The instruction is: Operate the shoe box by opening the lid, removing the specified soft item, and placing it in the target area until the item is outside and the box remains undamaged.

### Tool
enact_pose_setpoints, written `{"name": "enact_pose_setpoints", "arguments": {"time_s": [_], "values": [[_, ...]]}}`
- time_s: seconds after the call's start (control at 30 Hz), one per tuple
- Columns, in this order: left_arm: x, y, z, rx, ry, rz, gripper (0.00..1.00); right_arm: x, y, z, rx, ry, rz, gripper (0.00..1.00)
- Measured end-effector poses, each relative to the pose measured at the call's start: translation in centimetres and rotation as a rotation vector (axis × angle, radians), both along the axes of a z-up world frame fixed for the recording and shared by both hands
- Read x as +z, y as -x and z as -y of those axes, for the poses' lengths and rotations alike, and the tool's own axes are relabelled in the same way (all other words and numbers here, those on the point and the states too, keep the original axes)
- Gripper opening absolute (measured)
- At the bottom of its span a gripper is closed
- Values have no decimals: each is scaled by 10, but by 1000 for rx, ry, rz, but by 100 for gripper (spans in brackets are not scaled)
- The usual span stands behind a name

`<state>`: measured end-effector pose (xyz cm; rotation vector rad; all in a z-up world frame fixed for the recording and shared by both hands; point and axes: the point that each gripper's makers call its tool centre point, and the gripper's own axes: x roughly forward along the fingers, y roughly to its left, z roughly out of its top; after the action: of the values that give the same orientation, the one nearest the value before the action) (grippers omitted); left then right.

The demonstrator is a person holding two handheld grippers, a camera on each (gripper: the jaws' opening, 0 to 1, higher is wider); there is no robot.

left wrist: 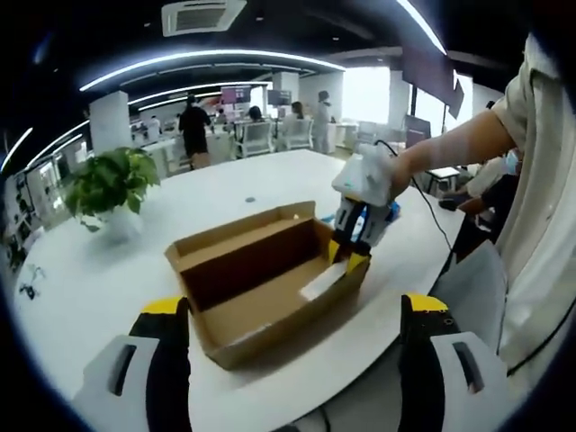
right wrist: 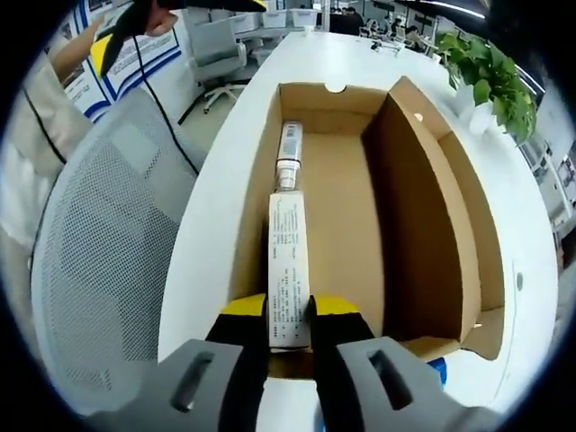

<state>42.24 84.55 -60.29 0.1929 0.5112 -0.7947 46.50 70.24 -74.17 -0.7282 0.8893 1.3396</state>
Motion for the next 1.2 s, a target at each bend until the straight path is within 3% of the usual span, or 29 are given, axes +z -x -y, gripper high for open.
{"name": "enact_pose_setpoints", "arguments": {"time_s": [0.47,0.87,1.2], "values": [[-7,4,-1,-2,-4,-13,100,25,-6,0,-39,-41,46,13],[-10,4,-1,-4,4,-16,100,75,-15,0,-58,-111,116,13],[-9,2,2,-13,5,-16,100,106,-19,7,-42,-135,146,13]]}}
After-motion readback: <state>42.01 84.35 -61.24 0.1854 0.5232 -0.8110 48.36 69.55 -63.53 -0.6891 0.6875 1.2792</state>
